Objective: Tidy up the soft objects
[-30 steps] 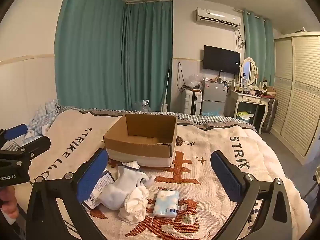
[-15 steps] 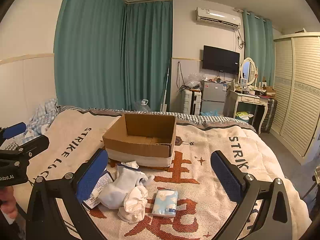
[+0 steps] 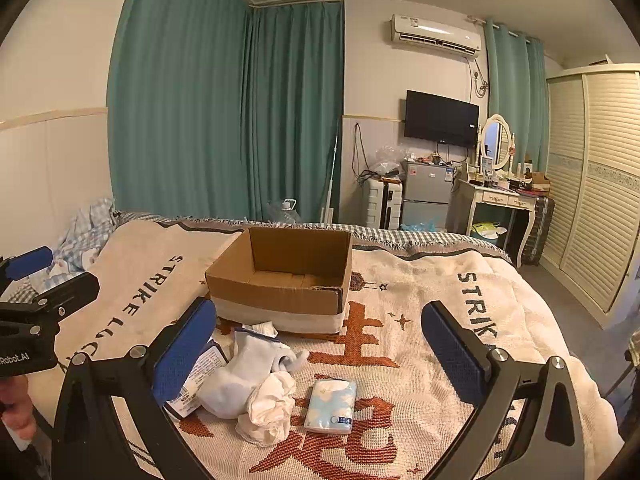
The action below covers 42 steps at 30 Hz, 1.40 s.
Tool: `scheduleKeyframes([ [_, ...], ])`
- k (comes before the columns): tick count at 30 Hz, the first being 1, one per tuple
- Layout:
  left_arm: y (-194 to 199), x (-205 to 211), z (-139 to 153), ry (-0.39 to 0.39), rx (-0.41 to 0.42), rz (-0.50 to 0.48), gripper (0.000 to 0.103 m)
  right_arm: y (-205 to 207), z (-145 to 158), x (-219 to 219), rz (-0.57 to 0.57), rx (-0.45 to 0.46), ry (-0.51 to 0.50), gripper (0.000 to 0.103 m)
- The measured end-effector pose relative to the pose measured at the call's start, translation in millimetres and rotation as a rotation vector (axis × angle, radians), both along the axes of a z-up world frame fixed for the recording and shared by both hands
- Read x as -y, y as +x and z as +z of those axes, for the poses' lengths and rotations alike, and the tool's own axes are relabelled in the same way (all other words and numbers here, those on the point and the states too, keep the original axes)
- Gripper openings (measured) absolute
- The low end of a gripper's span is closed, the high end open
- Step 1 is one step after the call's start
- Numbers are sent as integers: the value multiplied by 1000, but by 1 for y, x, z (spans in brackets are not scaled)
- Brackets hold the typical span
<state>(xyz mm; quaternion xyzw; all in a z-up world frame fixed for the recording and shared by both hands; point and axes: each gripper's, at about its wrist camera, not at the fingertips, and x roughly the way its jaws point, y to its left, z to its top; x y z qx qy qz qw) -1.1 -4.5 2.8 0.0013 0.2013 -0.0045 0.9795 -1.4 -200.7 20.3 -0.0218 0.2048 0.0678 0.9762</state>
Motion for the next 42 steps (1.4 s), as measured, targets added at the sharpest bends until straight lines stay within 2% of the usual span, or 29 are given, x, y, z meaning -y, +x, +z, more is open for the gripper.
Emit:
scheduleKeyframes([
  [42, 0, 0, -3, 10, 1, 2, 103, 0, -1, 0, 0, -4, -2, 103],
])
